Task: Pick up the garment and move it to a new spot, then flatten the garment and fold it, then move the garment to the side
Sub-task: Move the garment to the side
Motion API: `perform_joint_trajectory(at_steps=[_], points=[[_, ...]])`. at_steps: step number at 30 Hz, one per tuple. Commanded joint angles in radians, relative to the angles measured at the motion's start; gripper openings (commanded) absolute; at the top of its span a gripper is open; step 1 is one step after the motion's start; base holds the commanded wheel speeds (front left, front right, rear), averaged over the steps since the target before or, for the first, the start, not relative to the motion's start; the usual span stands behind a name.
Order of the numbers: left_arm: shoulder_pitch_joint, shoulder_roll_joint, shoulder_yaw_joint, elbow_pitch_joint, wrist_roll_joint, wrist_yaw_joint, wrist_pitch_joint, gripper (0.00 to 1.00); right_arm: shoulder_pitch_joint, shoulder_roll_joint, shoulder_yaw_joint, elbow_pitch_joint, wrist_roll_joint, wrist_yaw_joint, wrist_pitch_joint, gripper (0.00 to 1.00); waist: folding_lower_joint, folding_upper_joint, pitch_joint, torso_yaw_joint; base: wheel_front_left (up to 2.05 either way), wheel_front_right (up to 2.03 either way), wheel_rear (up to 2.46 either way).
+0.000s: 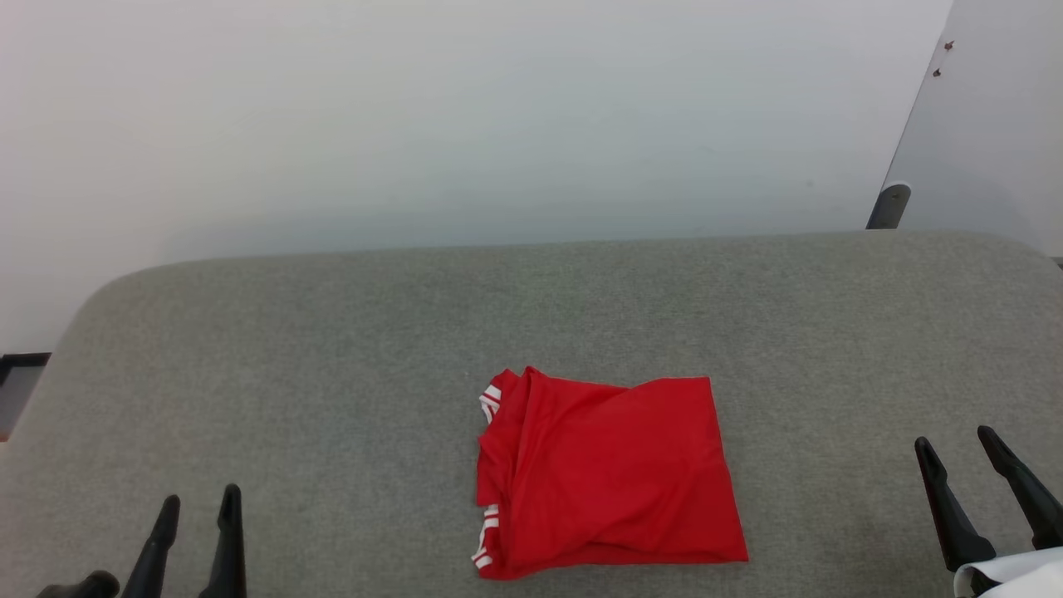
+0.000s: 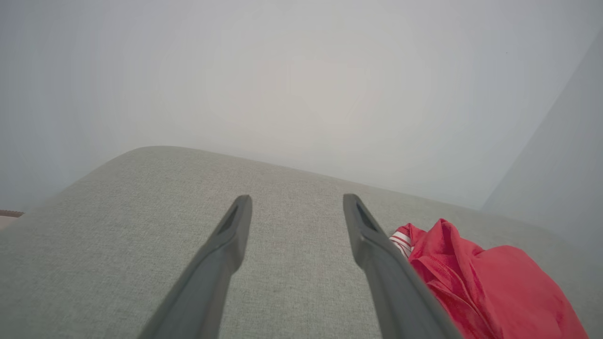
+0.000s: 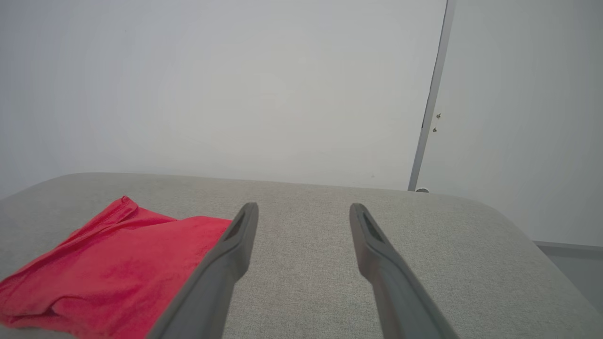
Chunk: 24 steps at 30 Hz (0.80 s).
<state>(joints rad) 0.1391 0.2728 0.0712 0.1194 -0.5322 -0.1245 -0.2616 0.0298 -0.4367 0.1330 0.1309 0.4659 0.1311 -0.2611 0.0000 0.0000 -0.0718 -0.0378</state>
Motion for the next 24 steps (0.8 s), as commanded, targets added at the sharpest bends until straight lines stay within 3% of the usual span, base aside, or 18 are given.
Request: perform_joint_trajectory(at_steps=[1,10,24], points=[[0.004,-0.001,-0.001,0.003,0.004,-0.007,-0.004,1.00,0.010,0.000,-0.002,0.002,-0.006,-0.001,-0.005,1.00,0.0000,0.0000,-0.001,0.004,0.00,0.00,0.00],[0.001,0.001,0.014,0.008,0.010,0.012,-0.004,1.00,-0.021,-0.008,0.048,0.015,0.003,-0.001,0.003,1.00,0.0000,0.0000,0.003,0.052,0.00,0.00,0.00],[-0.026,0.012,-0.013,-0.006,0.017,0.025,0.021,1.00,-0.135,-0.045,0.182,0.122,0.054,-0.001,0.117,1.00,0.0000,0.0000,0.036,0.216,0.00,0.00,0.00]])
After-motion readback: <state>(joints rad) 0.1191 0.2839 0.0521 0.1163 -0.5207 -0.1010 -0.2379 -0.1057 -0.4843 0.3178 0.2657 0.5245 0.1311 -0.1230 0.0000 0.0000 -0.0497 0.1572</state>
